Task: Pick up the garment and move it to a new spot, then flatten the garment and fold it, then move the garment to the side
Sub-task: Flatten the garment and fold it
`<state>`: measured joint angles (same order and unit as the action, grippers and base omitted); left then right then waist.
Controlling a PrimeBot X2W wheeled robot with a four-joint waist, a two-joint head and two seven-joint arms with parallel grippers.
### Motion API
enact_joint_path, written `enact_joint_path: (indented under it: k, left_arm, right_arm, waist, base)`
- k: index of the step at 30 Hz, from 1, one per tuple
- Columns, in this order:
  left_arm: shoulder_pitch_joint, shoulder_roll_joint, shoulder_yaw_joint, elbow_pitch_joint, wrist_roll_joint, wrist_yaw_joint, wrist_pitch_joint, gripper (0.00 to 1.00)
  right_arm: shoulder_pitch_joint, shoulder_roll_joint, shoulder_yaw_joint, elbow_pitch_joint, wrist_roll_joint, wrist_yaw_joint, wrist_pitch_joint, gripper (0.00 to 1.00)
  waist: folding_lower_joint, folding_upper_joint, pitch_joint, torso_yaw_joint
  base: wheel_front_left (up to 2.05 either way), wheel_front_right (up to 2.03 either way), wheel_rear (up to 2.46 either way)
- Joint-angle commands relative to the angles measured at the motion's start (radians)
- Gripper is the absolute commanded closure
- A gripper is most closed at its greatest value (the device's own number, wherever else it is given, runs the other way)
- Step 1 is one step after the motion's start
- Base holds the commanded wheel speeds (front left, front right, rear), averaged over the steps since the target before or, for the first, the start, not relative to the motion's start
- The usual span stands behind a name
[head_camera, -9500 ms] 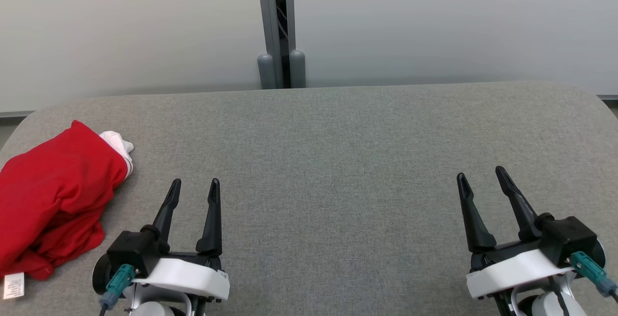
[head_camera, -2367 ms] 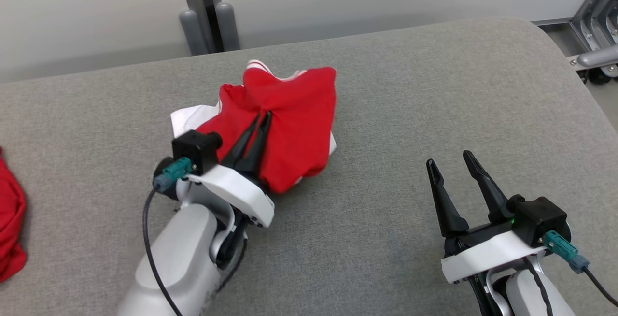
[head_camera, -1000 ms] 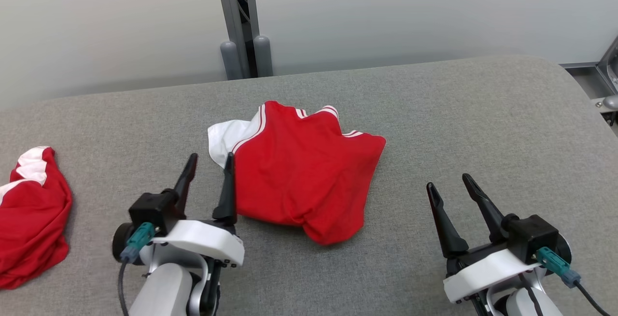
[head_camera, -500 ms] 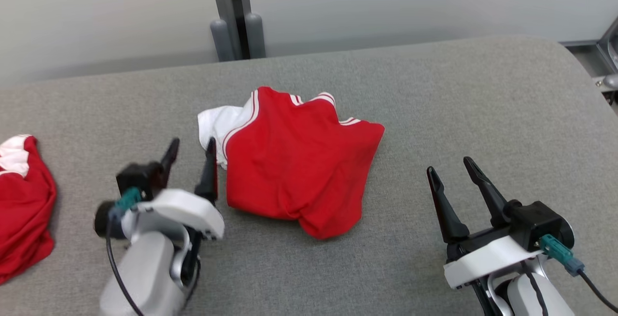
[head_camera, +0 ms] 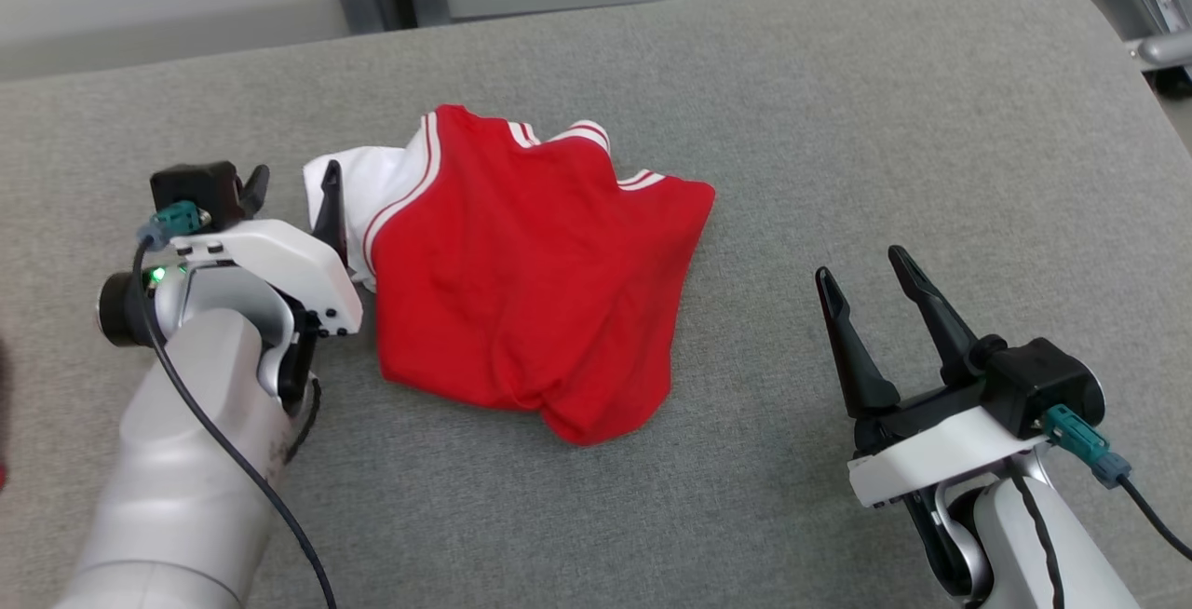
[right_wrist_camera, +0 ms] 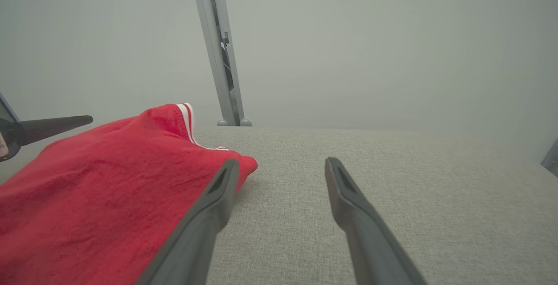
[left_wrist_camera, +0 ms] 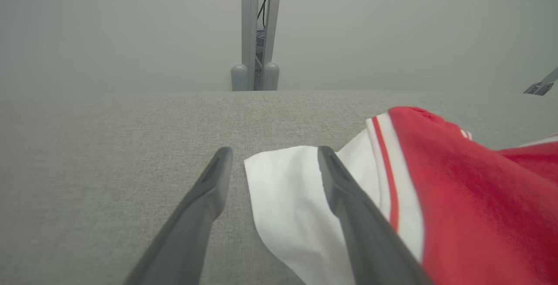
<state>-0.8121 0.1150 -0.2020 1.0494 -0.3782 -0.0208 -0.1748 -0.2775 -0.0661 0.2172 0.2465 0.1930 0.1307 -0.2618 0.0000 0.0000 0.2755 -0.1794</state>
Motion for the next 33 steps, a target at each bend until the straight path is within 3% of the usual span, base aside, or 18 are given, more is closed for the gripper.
enact_joint_path:
  k: [1, 6, 14, 15, 16, 24, 33]
  left_arm:
    - [-0.033, 0.011, -0.002, 0.019, 0.005, 0.003, 0.005, 0.00]
    - [-0.092, 0.023, -0.015, 0.106, 0.017, 0.019, 0.014, 0.00]
    - [-0.127, 0.027, -0.054, 0.196, 0.033, -0.012, 0.092, 0.04]
    - [-0.128, 0.025, -0.059, 0.200, 0.034, -0.020, 0.089, 0.84]
    - [-0.128, 0.026, -0.065, 0.203, 0.038, -0.025, 0.083, 1.00]
    - [-0.145, 0.009, -0.069, 0.166, 0.018, -0.072, -0.055, 1.00]
    - [-0.166, -0.014, -0.022, -0.076, -0.069, -0.111, -0.090, 1.00]
  right_arm:
    - [-0.013, -0.005, 0.002, -0.001, 0.007, 0.000, -0.007, 0.00]
    - [-0.032, -0.002, 0.009, -0.005, 0.011, 0.000, -0.007, 0.00]
    - [-0.044, 0.001, 0.013, -0.006, 0.015, 0.000, -0.007, 0.00]
    - [-0.045, 0.001, 0.013, -0.005, 0.016, 0.000, -0.007, 0.00]
    - [-0.045, 0.002, 0.011, -0.004, 0.016, 0.000, -0.007, 0.00]
    - [-0.017, 0.006, 0.000, 0.006, 0.014, 0.000, -0.007, 0.00]
    - [0.041, 0.009, 0.001, 0.016, 0.013, 0.000, -0.007, 0.00]
  waist:
    - [0.0000, 0.0000, 0.022, -0.017]
    - [0.0000, 0.0000, 0.057, -0.040]
    - [0.0000, 0.0000, 0.082, -0.056]
    - [0.0000, 0.0000, 0.083, -0.056]
    - [0.0000, 0.0000, 0.083, -0.056]
    - [0.0000, 0.0000, 0.037, -0.050]
    - [0.0000, 0.0000, -0.082, -0.047]
  base:
    - [0.00, 0.00, 0.00]
    - [0.00, 0.00, 0.00]
    - [0.00, 0.00, 0.00]
    - [0.00, 0.00, 0.00]
    - [0.00, 0.00, 0.00]
    - [0.00, 0.00, 0.00]
    - [0.00, 0.00, 0.00]
